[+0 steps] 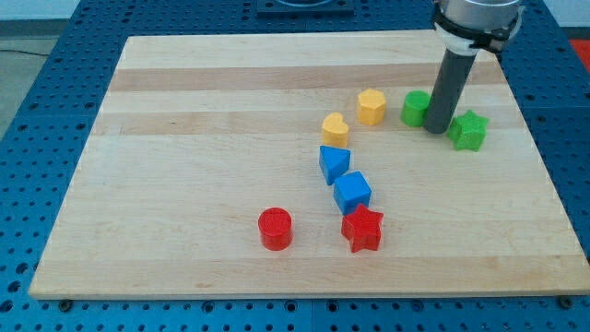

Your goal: Push the red star slightly towards up

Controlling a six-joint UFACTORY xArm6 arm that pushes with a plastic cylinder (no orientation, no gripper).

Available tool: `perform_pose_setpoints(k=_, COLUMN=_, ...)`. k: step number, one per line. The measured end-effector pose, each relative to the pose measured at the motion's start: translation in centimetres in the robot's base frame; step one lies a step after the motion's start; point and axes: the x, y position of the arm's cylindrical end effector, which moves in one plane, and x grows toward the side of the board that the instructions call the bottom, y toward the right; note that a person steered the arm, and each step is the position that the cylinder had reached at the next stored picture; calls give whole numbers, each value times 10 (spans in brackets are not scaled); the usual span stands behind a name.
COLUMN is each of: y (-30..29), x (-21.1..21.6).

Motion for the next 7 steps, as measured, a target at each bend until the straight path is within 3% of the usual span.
perform_pose_setpoints(k=1, y=-16, x=18)
perform_pose_setpoints(k=4, y=-35, x=-4)
perform_pose_setpoints(k=5, y=-71, x=9)
perform_pose_setpoints(k=7, y=-84, x=69)
